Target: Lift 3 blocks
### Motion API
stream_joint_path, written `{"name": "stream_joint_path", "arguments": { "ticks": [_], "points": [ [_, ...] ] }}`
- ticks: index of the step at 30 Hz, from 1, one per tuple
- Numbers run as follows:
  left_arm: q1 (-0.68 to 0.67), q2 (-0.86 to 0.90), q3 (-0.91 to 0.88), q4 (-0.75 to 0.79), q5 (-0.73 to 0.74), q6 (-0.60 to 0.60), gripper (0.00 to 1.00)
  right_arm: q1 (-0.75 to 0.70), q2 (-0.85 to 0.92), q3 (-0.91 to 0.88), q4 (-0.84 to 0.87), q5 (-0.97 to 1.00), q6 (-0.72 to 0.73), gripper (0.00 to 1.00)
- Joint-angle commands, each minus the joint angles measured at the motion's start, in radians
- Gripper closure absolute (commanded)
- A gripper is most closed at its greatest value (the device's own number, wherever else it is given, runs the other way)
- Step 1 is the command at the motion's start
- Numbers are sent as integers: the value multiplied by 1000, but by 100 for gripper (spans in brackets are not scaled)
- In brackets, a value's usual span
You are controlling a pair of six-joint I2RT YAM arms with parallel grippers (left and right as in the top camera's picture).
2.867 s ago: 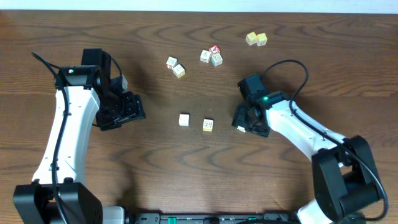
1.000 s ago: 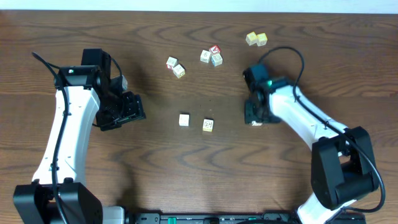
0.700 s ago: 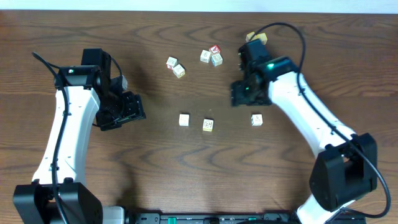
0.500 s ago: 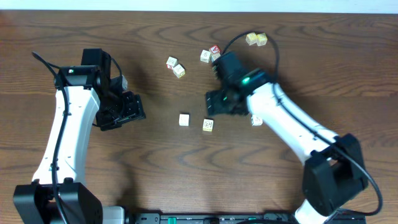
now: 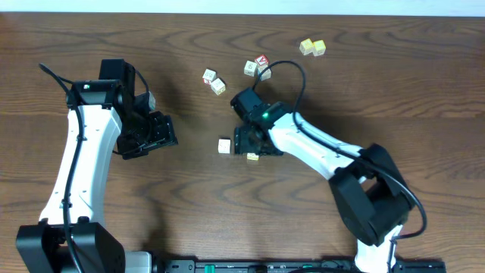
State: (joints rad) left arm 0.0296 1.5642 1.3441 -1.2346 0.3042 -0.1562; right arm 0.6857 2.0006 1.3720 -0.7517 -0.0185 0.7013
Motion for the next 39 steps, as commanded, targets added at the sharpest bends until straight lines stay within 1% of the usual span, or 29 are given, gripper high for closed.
{"name": "stream_joint_path", "arguments": {
  "ticks": [1,3,7,9,10,11,14,16,18,20,21,22,25,26,30,32,39],
  "points": [
    [-2,3,14,-6,-10,10,25,2,8,-2,16,13,-99,20],
    [-2,3,14,-6,-10,10,25,2,6,6,15,13,-218,18],
    [-2,3,14,-6,-10,10,25,0,6,15,-13,21,-519,16],
    [-2,3,14,-6,-10,10,25,-1,6,14,-28,66,-634,14],
    [-2,3,14,-6,-10,10,25,-1,6,14,-30,101,-687,1],
    [-2,3,14,-6,-10,10,25,-1,6,14,-31,134,-729,1],
    [-2,3,14,-6,-10,10,25,2,6,14,-30,191,-781,1],
    [-2,3,14,-6,-10,10,25,2,6,14,-37,150,-819,1],
    [-2,3,14,-6,-10,10,25,2,6,14,-38,66,-927,3],
    [-2,3,14,-6,-10,10,25,2,6,14,-34,-31,-1065,14],
    [-2,3,14,-6,-10,10,25,2,6,14,-30,-52,-1102,19],
    [-2,3,14,-6,-10,10,25,2,6,14,-25,-61,-1125,21],
    [-2,3,14,-6,-10,10,25,1,6,14,-21,-62,-1159,22],
    [-2,3,14,-6,-10,10,25,0,6,14,-22,-66,-1179,25],
    [-2,3,14,-6,-10,10,25,-6,6,14,-27,-110,-1255,28],
    [-2,3,14,-6,-10,10,25,-9,7,14,-30,-122,-1277,33],
    [-2,3,14,-6,-10,10,25,-22,8,14,-32,-122,-1287,37]
  ]
}}
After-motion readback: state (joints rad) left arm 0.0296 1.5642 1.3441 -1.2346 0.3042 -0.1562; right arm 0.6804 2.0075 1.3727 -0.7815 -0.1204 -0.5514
